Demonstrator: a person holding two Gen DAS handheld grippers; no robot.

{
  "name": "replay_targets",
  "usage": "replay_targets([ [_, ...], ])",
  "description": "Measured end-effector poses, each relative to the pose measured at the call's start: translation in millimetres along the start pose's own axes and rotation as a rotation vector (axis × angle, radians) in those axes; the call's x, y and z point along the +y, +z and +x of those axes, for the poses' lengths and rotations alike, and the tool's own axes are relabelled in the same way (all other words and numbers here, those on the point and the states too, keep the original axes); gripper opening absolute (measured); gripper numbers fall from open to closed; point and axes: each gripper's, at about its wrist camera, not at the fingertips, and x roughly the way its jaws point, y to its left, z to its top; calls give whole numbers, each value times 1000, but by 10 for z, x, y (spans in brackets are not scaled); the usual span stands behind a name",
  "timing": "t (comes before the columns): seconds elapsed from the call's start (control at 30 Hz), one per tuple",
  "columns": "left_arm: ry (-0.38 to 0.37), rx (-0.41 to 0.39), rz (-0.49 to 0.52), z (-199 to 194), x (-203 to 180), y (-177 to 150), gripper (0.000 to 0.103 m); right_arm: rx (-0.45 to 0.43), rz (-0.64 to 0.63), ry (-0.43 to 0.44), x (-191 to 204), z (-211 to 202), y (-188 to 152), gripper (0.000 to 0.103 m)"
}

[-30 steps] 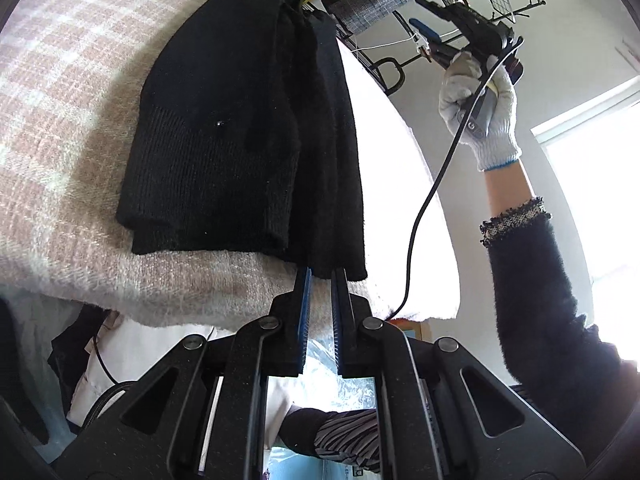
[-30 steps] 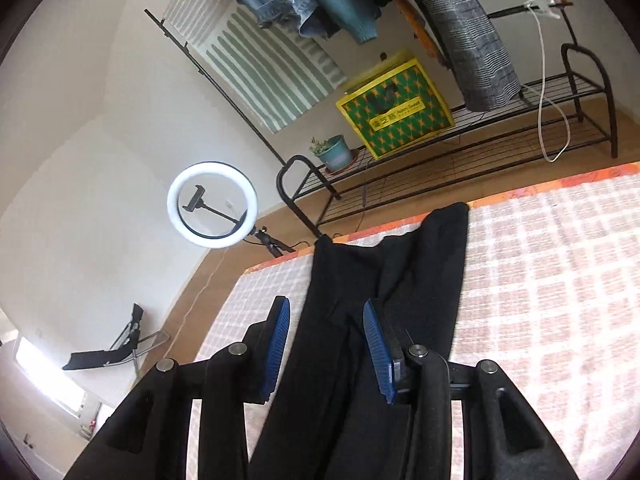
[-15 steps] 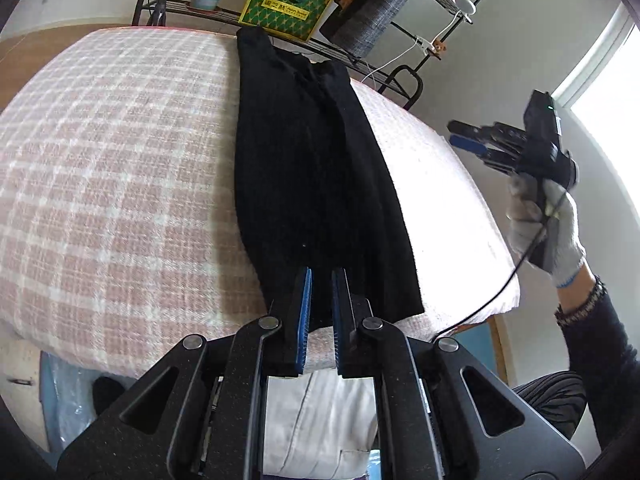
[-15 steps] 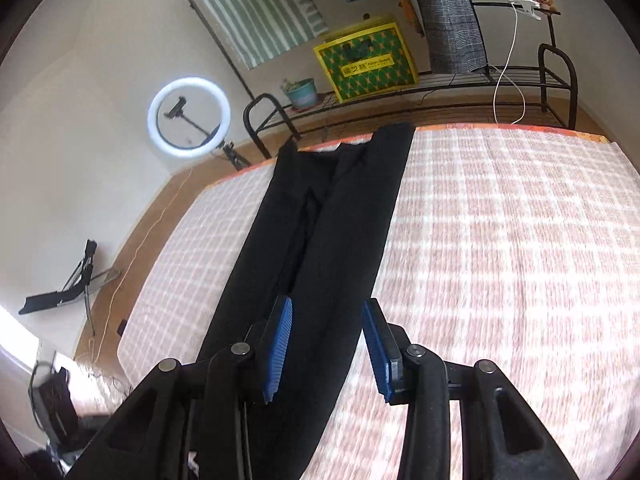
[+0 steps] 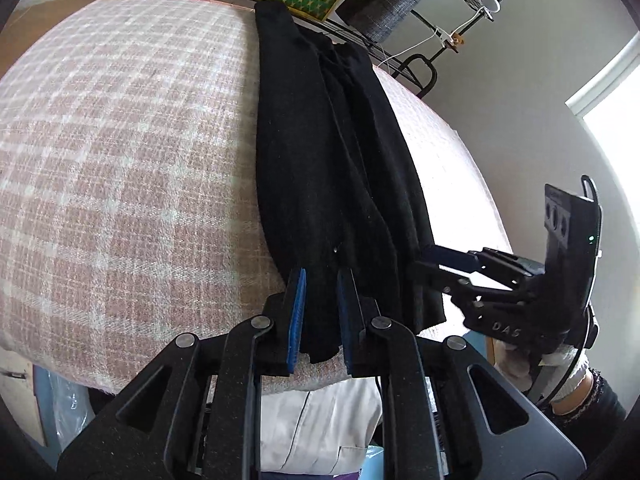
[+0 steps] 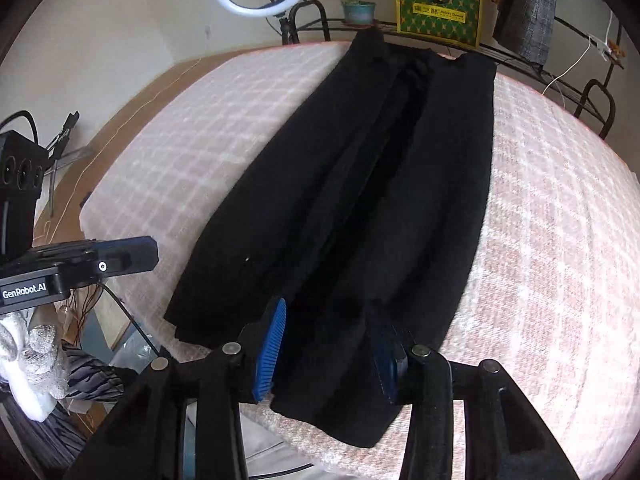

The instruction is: Fold large clothes

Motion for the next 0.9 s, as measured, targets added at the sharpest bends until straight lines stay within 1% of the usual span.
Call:
replay_targets([
  [0.03, 3, -5, 7, -16, -3, 2, 13, 10, -6, 6, 35, 41, -11, 42],
  [0.1, 13, -12, 10, -48, 2, 6, 13, 27, -45, -71, 128, 131, -54, 41],
  [0.13, 13, -11, 5, -61, 14, 7, 13, 37, -52, -104, 138, 179, -62, 38],
  [0.17, 10, -10, -8, -63, 44, 9, 13, 45, -48, -118, 127, 217, -69, 37],
  [0.2, 7, -10, -20, -62, 70, 9, 13, 44, -43, -118, 115, 237, -77, 33],
  [0.23, 5, -10, -29, -64, 90, 11, 13, 36, -47, -125, 114, 232, -72, 23],
  [0.3, 11, -14, -29, -67, 103, 16, 13, 33, -76, -154, 133, 227, -67, 10],
  [0.37, 15, -17, -25, -67, 102, 17, 13, 34, -52, -114, 91, 186, -46, 6],
  [0.4, 14, -17, -24, -63, 98, 13, 13, 26, -31, -77, 64, 140, -36, 5],
  [0.43, 14, -15, -21, -56, 89, 6, 13, 9, -6, -22, 37, 75, -22, 5],
  [0.47, 16, -13, -16, -45, 79, 2, 13, -11, 7, 10, 39, 34, -11, 5],
  [0.53, 29, -10, 1, -9, 54, -2, 13, -17, -22, 9, 77, 5, -20, 5],
  [0.6, 39, -6, 7, 29, 39, 6, 13, 27, -63, -30, 114, 110, -63, 6],
  [0.63, 39, -1, 7, 44, 31, 19, 13, 45, -66, -31, 105, 153, -76, 11],
  [0.67, 38, 1, 9, 52, 24, 39, 13, 57, -57, -2, 87, 155, -70, 14],
  [0.73, 31, 5, 31, 41, -19, 110, 13, 55, -43, 52, 60, 68, -13, 36],
  [0.8, 35, -14, 64, -12, -71, 248, 13, 5, -25, 84, 30, -125, 58, 38],
  [0.9, 47, -56, 87, -74, -77, 598, 13, -58, 30, 152, 3, -363, 159, 40],
])
